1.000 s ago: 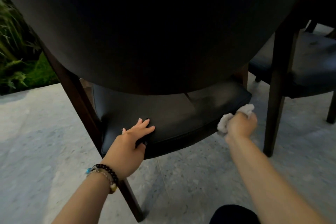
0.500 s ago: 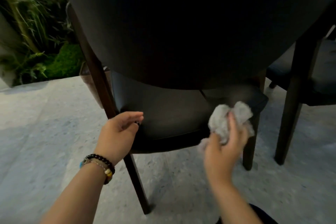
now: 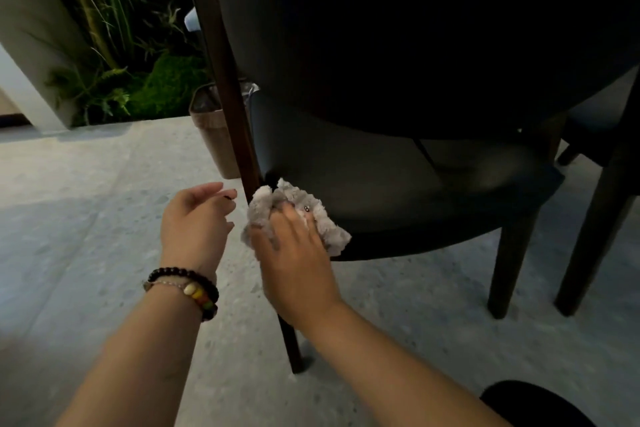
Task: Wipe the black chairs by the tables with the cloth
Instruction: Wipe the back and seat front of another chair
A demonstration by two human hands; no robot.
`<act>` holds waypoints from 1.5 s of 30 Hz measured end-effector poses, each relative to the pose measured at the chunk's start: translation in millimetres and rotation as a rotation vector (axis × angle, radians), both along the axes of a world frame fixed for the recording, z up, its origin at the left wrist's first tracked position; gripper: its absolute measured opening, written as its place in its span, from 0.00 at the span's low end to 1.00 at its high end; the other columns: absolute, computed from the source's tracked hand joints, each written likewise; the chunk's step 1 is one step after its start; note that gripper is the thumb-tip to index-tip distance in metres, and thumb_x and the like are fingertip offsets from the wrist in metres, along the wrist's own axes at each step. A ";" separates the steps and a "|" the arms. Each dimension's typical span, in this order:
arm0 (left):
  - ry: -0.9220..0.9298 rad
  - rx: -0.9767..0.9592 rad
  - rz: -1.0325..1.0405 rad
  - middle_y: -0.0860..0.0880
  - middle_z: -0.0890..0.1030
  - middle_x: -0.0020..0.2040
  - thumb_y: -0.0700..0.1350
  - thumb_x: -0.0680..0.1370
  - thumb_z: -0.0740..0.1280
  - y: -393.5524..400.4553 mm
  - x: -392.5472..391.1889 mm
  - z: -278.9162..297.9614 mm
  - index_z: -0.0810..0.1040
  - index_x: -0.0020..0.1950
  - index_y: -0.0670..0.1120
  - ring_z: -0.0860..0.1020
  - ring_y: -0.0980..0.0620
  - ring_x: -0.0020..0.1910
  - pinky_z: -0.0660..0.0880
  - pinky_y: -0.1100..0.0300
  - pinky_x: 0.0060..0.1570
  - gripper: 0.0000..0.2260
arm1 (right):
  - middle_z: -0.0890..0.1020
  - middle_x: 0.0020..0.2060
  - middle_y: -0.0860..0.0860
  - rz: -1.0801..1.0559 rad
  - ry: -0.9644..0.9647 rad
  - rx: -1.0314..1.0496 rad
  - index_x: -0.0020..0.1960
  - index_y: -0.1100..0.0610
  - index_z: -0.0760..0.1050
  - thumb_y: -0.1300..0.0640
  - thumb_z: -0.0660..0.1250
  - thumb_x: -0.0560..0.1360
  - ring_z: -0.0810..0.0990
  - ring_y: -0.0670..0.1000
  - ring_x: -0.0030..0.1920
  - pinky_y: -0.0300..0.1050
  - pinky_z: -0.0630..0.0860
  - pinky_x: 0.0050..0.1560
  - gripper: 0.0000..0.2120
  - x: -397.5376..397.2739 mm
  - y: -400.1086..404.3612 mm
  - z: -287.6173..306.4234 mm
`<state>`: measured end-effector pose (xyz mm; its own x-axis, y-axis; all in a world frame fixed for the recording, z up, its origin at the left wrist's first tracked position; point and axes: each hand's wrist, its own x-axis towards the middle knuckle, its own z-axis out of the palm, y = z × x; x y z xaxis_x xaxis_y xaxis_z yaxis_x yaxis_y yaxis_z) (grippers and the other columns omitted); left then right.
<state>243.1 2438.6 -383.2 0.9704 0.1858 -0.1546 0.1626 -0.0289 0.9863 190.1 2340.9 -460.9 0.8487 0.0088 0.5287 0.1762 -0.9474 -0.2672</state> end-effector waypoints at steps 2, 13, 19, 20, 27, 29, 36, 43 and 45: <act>0.035 -0.006 0.016 0.47 0.81 0.55 0.37 0.78 0.64 -1.5 -4.7 -7.7 0.76 0.55 0.46 0.79 0.49 0.56 0.76 0.49 0.58 0.08 | 0.78 0.56 0.63 0.013 -0.047 -0.107 0.61 0.59 0.76 0.60 0.54 0.76 0.75 0.65 0.61 0.61 0.73 0.62 0.18 -2.7 -13.6 1.7; 0.271 -0.113 -0.032 0.50 0.76 0.48 0.43 0.80 0.62 2.1 -14.9 -16.9 0.75 0.58 0.44 0.76 0.53 0.45 0.74 0.51 0.56 0.08 | 0.77 0.56 0.59 -0.442 -0.063 0.098 0.64 0.56 0.77 0.60 0.64 0.75 0.77 0.62 0.54 0.54 0.74 0.51 0.17 24.9 -63.6 25.8; 0.320 -0.302 0.046 0.47 0.78 0.59 0.42 0.80 0.61 -1.7 -4.0 -4.8 0.74 0.64 0.43 0.76 0.48 0.61 0.74 0.52 0.58 0.13 | 0.78 0.61 0.63 0.098 -0.200 -0.322 0.64 0.61 0.77 0.63 0.53 0.81 0.73 0.65 0.66 0.65 0.68 0.67 0.18 16.2 -19.3 -8.1; 0.327 -0.310 0.051 0.46 0.79 0.58 0.42 0.79 0.62 -3.2 -3.3 -5.3 0.75 0.62 0.43 0.78 0.48 0.58 0.75 0.52 0.55 0.12 | 0.78 0.63 0.62 0.183 -0.199 -0.428 0.66 0.61 0.76 0.62 0.56 0.81 0.72 0.64 0.68 0.65 0.68 0.67 0.17 14.0 -22.0 -14.5; 0.367 -0.233 -0.023 0.47 0.74 0.66 0.48 0.79 0.61 -2.1 4.4 -14.5 0.71 0.70 0.46 0.70 0.49 0.68 0.65 0.48 0.65 0.19 | 0.80 0.60 0.60 0.487 -0.238 -0.723 0.53 0.59 0.82 0.62 0.66 0.78 0.75 0.64 0.65 0.65 0.73 0.61 0.07 -13.3 -118.1 -16.8; 0.372 -0.203 -0.046 0.47 0.74 0.66 0.48 0.79 0.62 -3.2 5.5 -20.8 0.71 0.70 0.46 0.71 0.49 0.67 0.66 0.49 0.63 0.19 | 0.79 0.62 0.62 0.510 -0.192 -0.729 0.52 0.60 0.81 0.62 0.67 0.78 0.74 0.65 0.66 0.67 0.72 0.61 0.05 -33.4 -161.1 -15.6; 0.495 -0.148 -0.067 0.46 0.69 0.70 0.53 0.80 0.60 -27.3 5.4 -46.8 0.68 0.70 0.47 0.67 0.43 0.69 0.65 0.44 0.65 0.20 | 0.81 0.59 0.59 0.361 -0.246 -0.522 0.47 0.57 0.83 0.62 0.61 0.81 0.76 0.63 0.64 0.67 0.71 0.63 0.12 -34.1 -117.8 -23.1; 0.530 -0.223 -0.086 0.48 0.77 0.51 0.55 0.80 0.61 -41.1 18.3 -60.2 0.72 0.59 0.50 0.74 0.42 0.56 0.67 0.35 0.63 0.12 | 0.81 0.58 0.60 0.336 -0.187 -0.449 0.48 0.58 0.84 0.63 0.63 0.80 0.77 0.62 0.64 0.64 0.73 0.61 0.11 -40.0 -134.3 -18.7; 0.509 -0.208 -0.092 0.50 0.75 0.48 0.52 0.81 0.61 -41.5 19.7 -61.5 0.72 0.55 0.50 0.74 0.44 0.52 0.68 0.36 0.61 0.07 | 0.81 0.58 0.62 0.267 -0.203 -0.330 0.52 0.59 0.84 0.66 0.57 0.80 0.77 0.63 0.63 0.63 0.73 0.63 0.16 -40.5 -141.6 -12.5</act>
